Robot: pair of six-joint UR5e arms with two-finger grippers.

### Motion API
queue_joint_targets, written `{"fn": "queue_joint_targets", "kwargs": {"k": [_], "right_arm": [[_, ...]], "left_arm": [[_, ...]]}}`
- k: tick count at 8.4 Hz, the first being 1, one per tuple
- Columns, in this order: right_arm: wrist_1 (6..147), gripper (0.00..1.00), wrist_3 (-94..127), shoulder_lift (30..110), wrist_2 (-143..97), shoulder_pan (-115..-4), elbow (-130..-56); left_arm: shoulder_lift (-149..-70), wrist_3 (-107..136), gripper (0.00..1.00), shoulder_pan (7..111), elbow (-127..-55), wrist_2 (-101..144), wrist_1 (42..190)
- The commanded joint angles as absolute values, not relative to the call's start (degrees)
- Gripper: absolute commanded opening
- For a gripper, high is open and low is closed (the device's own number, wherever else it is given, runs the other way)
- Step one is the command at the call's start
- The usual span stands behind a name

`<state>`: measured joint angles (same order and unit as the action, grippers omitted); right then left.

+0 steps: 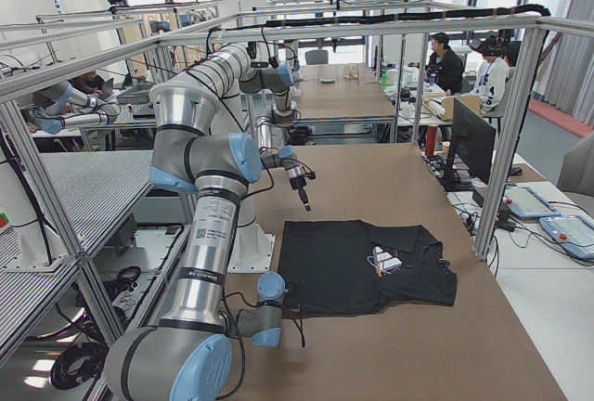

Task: Fold clothes
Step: 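Move both grippers down to the shirt hem corners nearest the robot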

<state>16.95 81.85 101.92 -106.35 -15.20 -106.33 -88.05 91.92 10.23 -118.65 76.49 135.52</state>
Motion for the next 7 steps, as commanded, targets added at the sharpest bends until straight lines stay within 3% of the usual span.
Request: {"fn": "queue_joint_targets", "kwargs": {"k": [1, 7], "right_arm": [[16.7, 0.00, 81.8, 101.9, -106.3, -15.5, -106.4], [16.7, 0.00, 81.8, 101.7, -106.3, -15.8, -106.4]], "left_arm": [[-87.2, 93.5, 0.94, 1.3, -118.7, 68.7, 135.6], [-87.3, 94.0, 0.94, -2.9, -114.5, 65.0, 135.4]]}}
